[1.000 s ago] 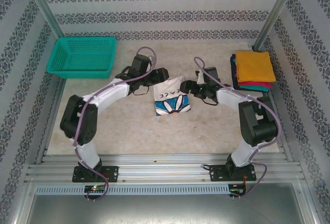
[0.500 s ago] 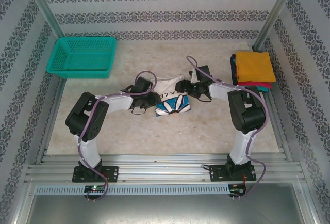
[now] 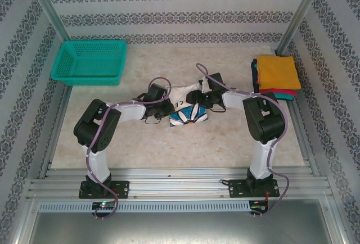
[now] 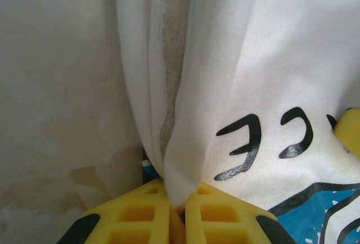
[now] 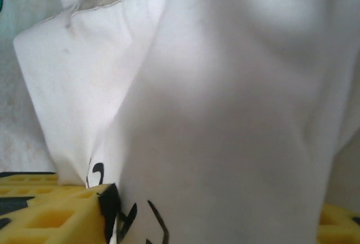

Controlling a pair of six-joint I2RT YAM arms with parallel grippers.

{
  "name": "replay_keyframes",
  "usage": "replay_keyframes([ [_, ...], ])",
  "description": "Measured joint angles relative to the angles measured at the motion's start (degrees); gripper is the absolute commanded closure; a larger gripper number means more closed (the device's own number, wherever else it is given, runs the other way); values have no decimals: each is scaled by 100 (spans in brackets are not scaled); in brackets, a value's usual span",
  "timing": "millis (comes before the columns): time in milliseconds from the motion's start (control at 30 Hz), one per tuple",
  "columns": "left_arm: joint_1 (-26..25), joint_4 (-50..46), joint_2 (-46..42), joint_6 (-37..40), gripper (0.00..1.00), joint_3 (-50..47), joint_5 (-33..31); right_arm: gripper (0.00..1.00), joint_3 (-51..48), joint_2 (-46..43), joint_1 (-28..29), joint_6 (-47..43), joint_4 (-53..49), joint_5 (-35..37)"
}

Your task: Fold and stack the t-shirts

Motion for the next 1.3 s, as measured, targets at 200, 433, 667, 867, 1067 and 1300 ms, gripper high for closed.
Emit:
replay_keyframes([
  [200,2,39,22,-7,89,0,22,98,94,17,33,-118,-125,-35],
  [433,-24,494,-133,15,13,-232,7,100,339,26,33,-542,-553,59],
  [667,-33,608,-1091,612,0,-811,-566,100,789,-225,11,-1915,-1821,1137],
  [867,-33,894,-1495,1519,0,-1040,-863,100,1045,-599,-337,-3038,-2603,2122],
  [1067,-33,1134,-1519,2083,0,-1137,-866,100,1773,-584,-1132,-3622,-3436,2223],
  [1300,-33,1563,-1519,2411,0,-1137,-621,100,2924,-199,-1917,-4330,-4181,2505],
])
